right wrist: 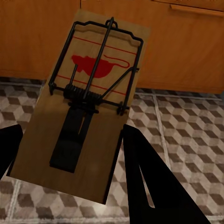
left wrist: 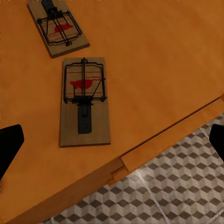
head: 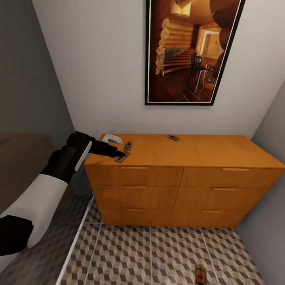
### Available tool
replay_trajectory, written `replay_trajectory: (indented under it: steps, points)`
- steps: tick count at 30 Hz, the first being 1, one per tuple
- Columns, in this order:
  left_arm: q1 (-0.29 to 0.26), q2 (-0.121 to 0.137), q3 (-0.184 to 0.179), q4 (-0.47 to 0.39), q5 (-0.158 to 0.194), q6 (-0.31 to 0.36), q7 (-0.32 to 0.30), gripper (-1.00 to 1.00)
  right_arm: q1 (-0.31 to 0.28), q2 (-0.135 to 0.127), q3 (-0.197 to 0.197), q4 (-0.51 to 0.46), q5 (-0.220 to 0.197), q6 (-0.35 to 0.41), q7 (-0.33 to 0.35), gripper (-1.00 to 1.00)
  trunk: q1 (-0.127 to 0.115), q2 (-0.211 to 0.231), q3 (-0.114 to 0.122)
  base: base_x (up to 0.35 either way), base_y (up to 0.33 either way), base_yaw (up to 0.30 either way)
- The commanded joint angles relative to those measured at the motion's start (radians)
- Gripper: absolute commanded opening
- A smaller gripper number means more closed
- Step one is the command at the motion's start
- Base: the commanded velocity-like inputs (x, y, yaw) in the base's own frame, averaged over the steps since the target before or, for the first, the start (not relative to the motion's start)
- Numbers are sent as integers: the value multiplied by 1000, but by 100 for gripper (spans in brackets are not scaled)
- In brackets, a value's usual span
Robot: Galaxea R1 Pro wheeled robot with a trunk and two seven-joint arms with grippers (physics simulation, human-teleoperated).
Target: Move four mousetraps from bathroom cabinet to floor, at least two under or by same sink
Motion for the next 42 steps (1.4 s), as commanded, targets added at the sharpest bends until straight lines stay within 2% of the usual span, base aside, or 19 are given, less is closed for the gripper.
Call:
replay_trajectory:
  steps: [1,19,42]
  points:
    - [-1,1,-2,-1,0,4,-2,100,-1,0,4,1,4,-2,-5,-100,0,0,-1,93,0,0]
    - [-1,12,-3,-1,-3,4,-1,100,-1,0,4,1,4,-2,-4,-100,0,0,-2,22,0,0]
    - [-1,11,-5,-1,-9,1,4,100,-1,1,4,1,4,-2,-4,-100,0,0,-2,24,0,0]
